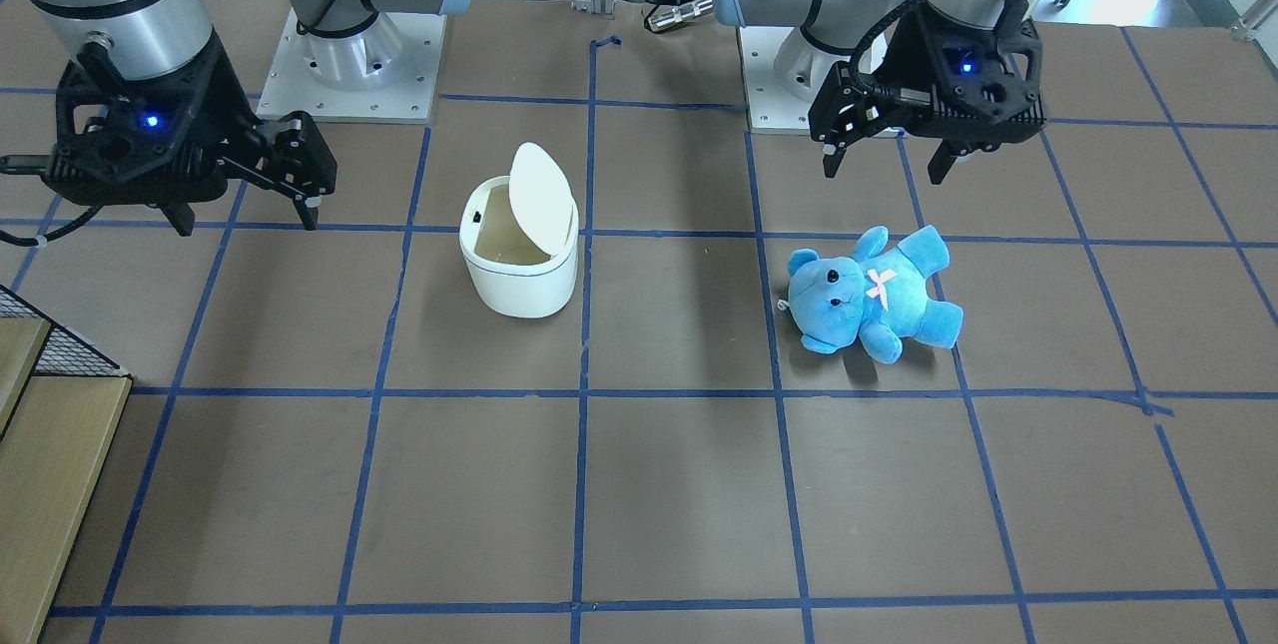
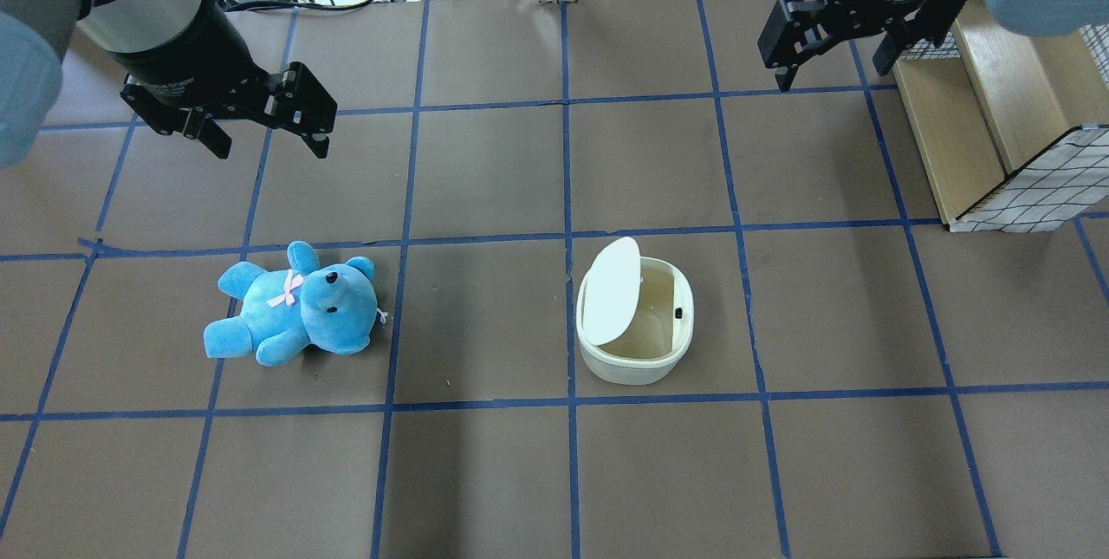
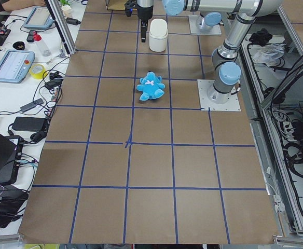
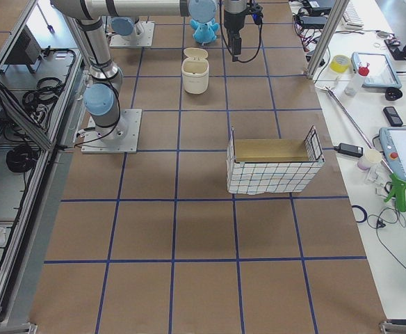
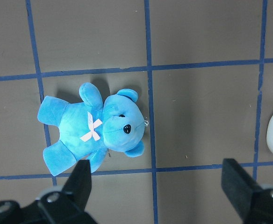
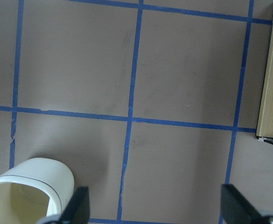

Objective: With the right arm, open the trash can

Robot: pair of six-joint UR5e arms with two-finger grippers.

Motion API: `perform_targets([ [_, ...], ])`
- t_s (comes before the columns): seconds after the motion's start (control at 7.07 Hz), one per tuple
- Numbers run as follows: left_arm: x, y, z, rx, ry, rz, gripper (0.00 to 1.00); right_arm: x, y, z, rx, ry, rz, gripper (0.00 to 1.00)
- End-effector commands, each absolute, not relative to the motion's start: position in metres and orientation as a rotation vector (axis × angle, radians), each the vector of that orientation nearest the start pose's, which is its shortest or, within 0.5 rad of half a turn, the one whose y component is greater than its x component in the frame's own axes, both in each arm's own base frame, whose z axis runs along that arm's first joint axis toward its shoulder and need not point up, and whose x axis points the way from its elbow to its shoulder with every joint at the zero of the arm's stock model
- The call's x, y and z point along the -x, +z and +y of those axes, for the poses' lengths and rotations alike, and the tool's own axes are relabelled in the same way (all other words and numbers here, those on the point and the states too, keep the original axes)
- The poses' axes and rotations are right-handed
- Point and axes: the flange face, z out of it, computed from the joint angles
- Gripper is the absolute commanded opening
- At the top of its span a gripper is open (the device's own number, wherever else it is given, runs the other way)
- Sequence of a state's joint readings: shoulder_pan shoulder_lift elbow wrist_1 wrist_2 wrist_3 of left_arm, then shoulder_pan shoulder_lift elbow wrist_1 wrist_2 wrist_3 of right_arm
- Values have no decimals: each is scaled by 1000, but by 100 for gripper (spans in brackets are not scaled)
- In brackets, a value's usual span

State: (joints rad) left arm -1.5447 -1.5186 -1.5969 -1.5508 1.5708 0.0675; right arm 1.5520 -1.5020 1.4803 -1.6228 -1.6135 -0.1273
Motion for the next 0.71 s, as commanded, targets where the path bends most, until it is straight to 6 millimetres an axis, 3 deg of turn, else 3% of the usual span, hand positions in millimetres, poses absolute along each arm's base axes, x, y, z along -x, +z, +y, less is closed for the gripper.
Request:
perform_targets([
  [0.0, 121, 502, -477, -65, -72, 3138, 100, -115, 519, -511, 136, -124, 3200, 99],
  [0.28, 121, 502, -477, -65, -72, 3138, 100, -112, 530, -488, 81, -121, 3225, 96],
  [0.42, 121, 502, -477, -65, -72, 3138, 100, -112, 521, -479, 77, -107, 3222, 93],
  [0.57, 121, 502, -477, -65, -72, 3138, 100, -114, 521, -487, 73, -237, 3210, 94],
])
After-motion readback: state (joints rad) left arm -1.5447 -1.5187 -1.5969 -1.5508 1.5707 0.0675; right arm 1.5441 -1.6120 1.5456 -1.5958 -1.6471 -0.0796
